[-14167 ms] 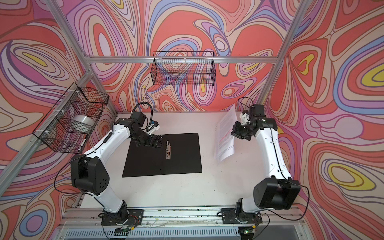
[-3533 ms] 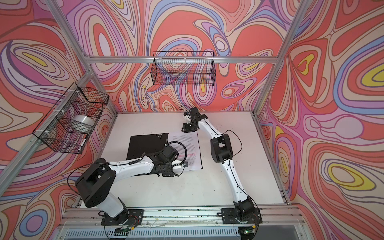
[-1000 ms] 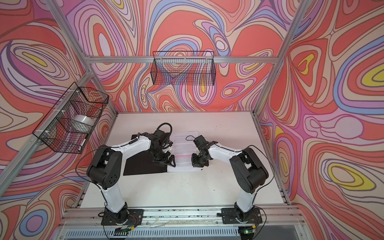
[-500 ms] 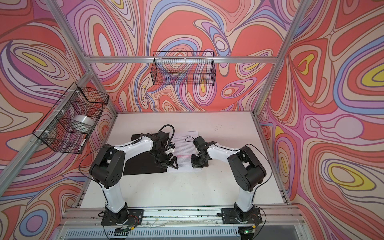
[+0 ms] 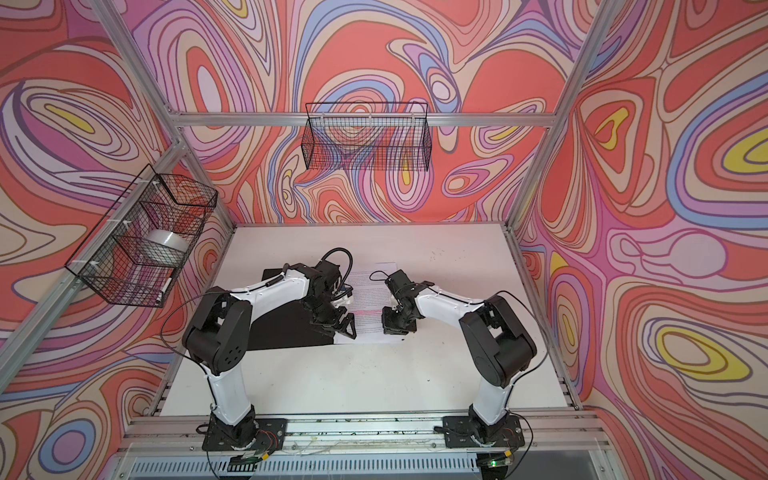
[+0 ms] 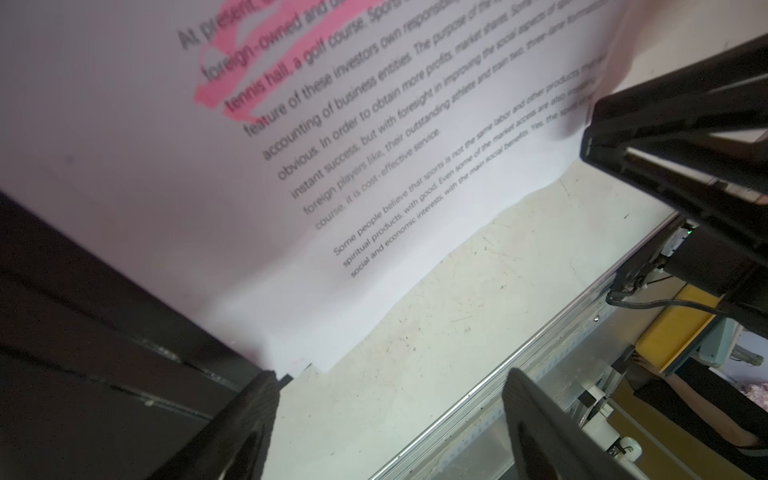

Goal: Put the files into the folder

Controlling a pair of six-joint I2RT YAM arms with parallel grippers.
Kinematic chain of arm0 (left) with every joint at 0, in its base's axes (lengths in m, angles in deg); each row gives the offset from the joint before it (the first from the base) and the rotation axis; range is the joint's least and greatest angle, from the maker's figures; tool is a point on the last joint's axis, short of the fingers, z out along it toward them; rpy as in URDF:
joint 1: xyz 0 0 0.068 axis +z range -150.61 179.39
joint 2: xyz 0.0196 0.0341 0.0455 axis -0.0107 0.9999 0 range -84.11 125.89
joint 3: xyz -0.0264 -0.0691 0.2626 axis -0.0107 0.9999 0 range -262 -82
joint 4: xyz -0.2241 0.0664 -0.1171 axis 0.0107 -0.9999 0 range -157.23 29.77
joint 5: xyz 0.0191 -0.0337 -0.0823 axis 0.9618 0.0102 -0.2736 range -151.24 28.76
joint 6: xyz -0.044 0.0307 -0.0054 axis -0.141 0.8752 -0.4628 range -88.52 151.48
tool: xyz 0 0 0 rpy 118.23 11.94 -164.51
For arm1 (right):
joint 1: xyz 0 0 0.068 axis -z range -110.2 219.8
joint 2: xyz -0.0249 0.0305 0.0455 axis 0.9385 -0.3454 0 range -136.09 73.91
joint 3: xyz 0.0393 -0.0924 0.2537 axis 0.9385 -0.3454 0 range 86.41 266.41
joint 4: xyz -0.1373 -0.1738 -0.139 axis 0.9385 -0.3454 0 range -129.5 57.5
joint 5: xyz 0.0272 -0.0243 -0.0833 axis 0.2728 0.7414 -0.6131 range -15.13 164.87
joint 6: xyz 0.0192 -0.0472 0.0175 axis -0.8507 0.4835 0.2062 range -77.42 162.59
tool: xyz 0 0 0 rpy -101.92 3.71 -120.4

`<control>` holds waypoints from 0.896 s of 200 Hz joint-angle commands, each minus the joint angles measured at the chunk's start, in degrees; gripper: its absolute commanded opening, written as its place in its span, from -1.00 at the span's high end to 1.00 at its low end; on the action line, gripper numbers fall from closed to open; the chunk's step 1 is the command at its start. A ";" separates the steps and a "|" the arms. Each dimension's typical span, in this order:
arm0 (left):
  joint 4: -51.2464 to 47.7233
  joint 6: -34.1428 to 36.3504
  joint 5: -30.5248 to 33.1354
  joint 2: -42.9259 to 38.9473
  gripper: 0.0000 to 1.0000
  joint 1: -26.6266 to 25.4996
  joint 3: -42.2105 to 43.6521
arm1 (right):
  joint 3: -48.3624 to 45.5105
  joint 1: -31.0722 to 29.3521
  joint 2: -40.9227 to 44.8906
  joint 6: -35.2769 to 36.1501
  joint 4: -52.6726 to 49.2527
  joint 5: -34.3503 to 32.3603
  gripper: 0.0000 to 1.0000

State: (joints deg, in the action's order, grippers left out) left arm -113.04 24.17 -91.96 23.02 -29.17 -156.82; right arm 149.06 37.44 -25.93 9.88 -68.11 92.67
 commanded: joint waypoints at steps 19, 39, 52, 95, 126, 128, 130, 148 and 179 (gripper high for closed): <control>-1.56 1.03 7.42 -5.84 -0.73 0.43 -0.09 | 4.44 -0.08 3.97 -0.31 -4.61 -6.36 0.49; -1.16 -0.14 9.95 -5.27 -0.73 0.63 0.53 | 4.59 0.91 2.88 -1.34 -4.75 -8.37 0.45; -0.29 -1.54 10.64 -4.88 -0.73 0.87 1.35 | 3.94 1.87 2.21 -2.33 -3.79 -8.90 0.43; 2.83 -3.33 10.24 -3.44 -0.75 1.05 3.07 | 1.21 5.43 1.01 -3.56 1.95 -5.97 0.34; 2.85 -3.46 7.93 -1.51 -0.75 1.10 2.32 | 0.05 6.98 -0.42 -3.96 5.01 -3.85 0.28; 2.95 -3.49 7.60 -1.38 -0.75 1.12 2.32 | -0.09 7.12 -0.51 -4.01 5.25 -3.72 0.28; 3.00 -3.50 7.30 -1.37 -0.75 1.09 2.36 | -0.19 7.20 -0.62 -4.13 5.48 -3.49 0.28; 3.33 -3.93 5.15 -0.92 -0.75 1.05 2.27 | -0.95 7.86 -1.23 -4.44 7.79 -1.66 0.27; 2.90 -3.83 4.45 0.47 -0.75 1.07 1.62 | -1.12 8.71 -4.11 -4.51 8.96 -0.40 0.26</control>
State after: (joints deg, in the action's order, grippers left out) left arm -109.77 20.93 -85.77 21.97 -28.27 -154.31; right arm 148.64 45.48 -27.17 5.85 -61.82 90.49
